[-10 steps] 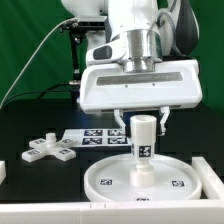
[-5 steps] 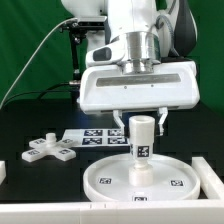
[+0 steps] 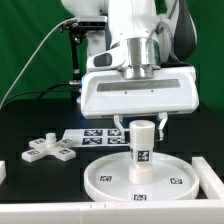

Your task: Assemble round table

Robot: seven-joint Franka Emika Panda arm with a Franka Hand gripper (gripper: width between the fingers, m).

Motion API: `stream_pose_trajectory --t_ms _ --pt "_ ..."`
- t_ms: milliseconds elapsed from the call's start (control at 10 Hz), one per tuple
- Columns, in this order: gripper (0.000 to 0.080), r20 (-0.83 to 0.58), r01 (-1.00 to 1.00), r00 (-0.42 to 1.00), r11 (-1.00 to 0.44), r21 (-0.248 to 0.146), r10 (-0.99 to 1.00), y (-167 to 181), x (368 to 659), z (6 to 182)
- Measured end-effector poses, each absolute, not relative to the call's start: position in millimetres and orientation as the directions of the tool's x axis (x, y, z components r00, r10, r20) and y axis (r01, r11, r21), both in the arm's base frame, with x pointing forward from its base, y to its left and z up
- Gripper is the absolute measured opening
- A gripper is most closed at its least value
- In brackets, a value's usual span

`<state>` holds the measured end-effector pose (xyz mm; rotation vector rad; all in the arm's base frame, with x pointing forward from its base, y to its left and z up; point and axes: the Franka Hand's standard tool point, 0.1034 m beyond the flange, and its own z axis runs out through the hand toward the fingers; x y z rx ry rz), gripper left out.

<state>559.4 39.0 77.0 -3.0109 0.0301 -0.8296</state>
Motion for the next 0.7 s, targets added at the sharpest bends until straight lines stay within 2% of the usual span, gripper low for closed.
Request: stream_pose_trajectory --t_ms 400,600,700 --pt "0.0406 0.509 -0.035 0.859 -0.999 -0.027 -0.044 40.1 563.2 77.1" --pt "0.0595 0.497 -0.035 0.867 -0.999 -0.029 -0.045 40.1 561.5 74.7" --pt "0.0595 0.467 -0.035 0.883 -0.999 -0.036 -0.048 40.3 560.6 73.9"
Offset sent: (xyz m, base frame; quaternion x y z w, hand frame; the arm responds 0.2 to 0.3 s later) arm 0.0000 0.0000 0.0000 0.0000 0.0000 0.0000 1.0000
